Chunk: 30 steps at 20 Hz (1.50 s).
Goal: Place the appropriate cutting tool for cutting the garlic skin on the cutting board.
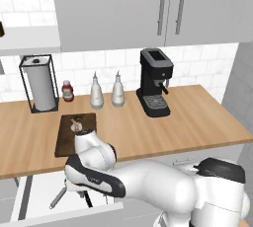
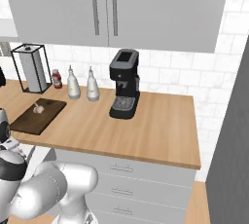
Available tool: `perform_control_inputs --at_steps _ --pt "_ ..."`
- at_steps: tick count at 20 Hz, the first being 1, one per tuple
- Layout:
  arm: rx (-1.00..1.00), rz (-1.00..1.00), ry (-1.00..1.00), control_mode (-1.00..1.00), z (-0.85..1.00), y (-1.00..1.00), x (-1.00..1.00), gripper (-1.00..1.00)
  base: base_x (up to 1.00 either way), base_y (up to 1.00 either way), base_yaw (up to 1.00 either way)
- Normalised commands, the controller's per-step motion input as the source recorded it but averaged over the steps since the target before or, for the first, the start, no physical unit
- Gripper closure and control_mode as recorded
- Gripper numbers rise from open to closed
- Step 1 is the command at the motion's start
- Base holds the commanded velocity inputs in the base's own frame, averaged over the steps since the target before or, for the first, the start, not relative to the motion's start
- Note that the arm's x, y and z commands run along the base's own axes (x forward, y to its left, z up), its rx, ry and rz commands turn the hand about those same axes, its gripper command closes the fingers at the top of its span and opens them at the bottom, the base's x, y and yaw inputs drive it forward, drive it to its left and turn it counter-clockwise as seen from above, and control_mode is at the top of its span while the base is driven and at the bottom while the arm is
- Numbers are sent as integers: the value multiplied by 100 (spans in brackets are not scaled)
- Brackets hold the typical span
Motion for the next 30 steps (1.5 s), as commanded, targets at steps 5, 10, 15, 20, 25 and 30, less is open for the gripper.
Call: perform_control_inputs --at_steps 5,10,15,20,25,30 --pt "1 0 0 -100 -20 1 12 -100 0 0 0" --pt "1 0 0 -100 -40 2 3 -100 0 0 0" --pt "7 0 0 -100 -50 4 0 -100 0 0 0" --pt "2 5 0 -100 -31 8 -29 -100 0 0 0" --pt "0 7 0 -100 -2 7 -98 -100 0 0 0" --pt "0 3 4 -100 4 0 -99 -100 0 0 0"
